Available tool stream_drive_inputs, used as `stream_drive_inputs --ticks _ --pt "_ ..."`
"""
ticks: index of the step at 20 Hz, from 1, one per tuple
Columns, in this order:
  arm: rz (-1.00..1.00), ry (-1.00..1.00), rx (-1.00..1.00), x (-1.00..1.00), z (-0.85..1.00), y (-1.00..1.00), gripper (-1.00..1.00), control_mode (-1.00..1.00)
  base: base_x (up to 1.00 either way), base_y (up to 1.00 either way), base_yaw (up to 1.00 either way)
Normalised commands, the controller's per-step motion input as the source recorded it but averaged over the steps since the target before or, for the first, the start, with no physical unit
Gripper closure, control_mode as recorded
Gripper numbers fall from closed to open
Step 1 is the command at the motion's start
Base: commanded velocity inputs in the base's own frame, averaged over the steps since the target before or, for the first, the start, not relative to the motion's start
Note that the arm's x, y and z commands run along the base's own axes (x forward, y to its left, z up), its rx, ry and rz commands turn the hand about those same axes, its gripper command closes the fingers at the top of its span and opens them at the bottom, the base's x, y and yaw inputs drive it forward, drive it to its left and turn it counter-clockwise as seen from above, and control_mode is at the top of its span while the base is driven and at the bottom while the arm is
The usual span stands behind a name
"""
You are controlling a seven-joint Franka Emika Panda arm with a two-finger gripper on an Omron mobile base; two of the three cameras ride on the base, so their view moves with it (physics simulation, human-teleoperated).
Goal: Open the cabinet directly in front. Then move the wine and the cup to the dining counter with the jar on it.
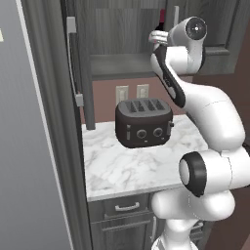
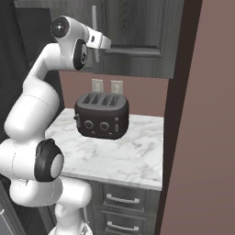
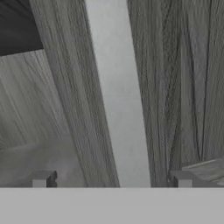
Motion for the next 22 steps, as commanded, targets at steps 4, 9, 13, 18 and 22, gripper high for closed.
stream_drive_inputs --ticks 4,9,13,18,22 --pt "0.11 0.03 0.03 0.99 -0.20 -0.08 -1.00 -1.00 0.00 0.00 0.00" --pt "0.13 0.03 0.04 0.95 -0.19 -0.20 1.00 -1.00 0.00 0.00 0.00" --pt "0.02 -0.02 0.00 0.15 -0.09 -0.01 1.00 -1.00 0.00 0.00 0.00" --pt "0.00 0.00 0.00 0.01 0.00 0.00 1.00 -1.00 0.00 0.00 0.00" --pt "0.01 -0.05 -0.01 0.00 -0.34 0.00 1.00 -1.00 0.00 0.00 0.00"
